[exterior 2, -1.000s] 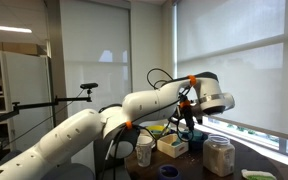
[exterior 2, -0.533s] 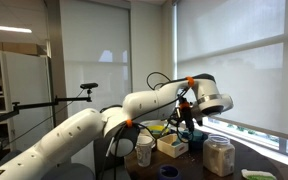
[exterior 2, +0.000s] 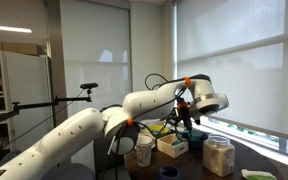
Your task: Use the white spoon to transfer some contents from the clear jar into the white cup on the plate
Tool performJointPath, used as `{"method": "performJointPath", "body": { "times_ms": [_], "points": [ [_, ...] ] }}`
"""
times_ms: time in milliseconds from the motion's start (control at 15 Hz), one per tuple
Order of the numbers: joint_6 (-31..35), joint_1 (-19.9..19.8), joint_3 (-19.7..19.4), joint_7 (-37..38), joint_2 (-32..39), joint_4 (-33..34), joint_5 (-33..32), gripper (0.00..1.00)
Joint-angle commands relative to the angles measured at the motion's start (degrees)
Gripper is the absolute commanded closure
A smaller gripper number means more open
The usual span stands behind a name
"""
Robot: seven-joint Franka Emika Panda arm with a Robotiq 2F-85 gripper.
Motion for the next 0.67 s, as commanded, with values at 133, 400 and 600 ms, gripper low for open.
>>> {"method": "performJointPath", "body": {
  "times_ms": [133, 400, 600],
  "points": [
    [1.7, 1.9, -1.0, -1.8, -0.3, 1.2, -3.2, 0.99],
    [2.0, 2.5, -1.0, -4.0, -0.5, 1.2, -5.4, 0.99],
    [2.5, 2.8, -1.0, -5.6, -0.9, 1.4, -7.1, 0.99]
  ]
}}
